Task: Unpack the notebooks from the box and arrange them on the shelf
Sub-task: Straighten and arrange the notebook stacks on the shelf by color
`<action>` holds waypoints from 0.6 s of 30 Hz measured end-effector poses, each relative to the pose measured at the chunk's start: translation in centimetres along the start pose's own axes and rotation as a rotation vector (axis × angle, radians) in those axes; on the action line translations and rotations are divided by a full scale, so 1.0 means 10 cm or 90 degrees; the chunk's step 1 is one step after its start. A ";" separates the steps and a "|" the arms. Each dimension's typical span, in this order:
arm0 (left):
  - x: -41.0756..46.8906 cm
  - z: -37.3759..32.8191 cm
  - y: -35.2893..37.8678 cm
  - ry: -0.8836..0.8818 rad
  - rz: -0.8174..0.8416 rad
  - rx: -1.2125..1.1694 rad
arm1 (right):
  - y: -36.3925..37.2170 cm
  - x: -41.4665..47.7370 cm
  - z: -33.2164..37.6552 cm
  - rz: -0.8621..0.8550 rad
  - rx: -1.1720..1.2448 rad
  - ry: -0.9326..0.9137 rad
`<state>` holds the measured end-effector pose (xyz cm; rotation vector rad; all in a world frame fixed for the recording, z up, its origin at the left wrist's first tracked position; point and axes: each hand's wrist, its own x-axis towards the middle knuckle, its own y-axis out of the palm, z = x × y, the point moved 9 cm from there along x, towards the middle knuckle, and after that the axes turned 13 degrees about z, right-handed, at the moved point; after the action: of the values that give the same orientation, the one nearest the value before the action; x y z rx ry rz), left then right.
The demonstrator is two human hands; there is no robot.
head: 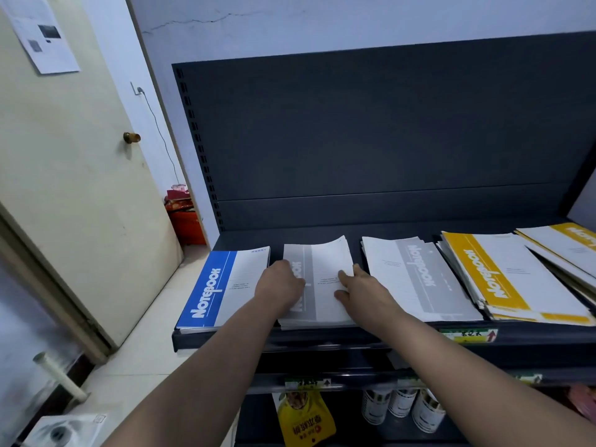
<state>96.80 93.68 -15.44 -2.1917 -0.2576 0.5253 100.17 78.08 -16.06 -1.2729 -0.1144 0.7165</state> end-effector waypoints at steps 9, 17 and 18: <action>-0.17 -0.64 -0.22 0.168 -0.115 -0.018 | -0.53 -0.12 -0.21 -0.158 -0.011 0.003; -0.05 -1.42 0.53 0.186 0.103 -0.146 | -0.83 -0.50 -1.23 -0.160 -0.222 0.139; -0.03 -1.45 0.64 0.155 0.123 -0.118 | -0.85 -0.50 -1.31 -0.155 -0.229 0.132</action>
<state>103.17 79.44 -12.36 -2.4499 0.0393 0.3440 105.85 63.52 -11.10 -1.6361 -0.2319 0.3584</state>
